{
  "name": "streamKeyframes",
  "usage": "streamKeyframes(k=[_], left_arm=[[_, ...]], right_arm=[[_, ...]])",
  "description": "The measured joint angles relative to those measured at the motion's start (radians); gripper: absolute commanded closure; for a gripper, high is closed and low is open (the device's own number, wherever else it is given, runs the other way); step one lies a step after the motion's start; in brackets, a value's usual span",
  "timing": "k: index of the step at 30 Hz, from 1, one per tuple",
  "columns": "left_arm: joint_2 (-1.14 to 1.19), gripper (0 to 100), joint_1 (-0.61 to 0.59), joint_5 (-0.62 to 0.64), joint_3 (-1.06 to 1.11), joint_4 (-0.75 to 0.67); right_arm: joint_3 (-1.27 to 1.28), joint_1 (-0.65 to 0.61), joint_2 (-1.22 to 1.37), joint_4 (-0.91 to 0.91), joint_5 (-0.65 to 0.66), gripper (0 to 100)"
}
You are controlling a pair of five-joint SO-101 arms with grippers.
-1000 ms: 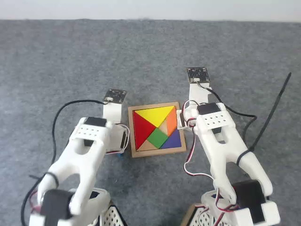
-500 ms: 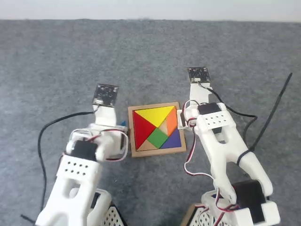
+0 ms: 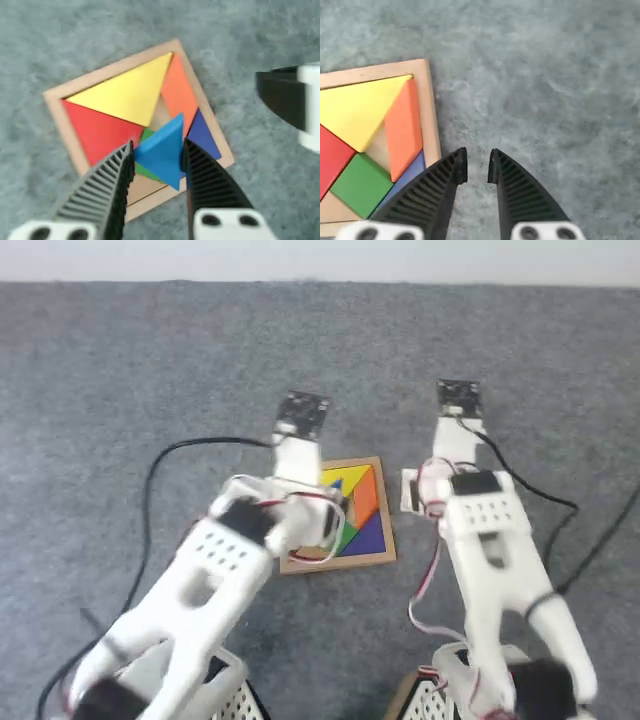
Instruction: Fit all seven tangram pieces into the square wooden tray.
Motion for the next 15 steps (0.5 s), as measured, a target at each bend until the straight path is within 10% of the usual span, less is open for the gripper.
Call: streamKeyframes(k=[15], left_arm=[[0.333,84,0.038,0.078,-0.078,-0.095]], right_arm=[[0.284,0.002,-0.414,-0.121,0.0,91.6]])
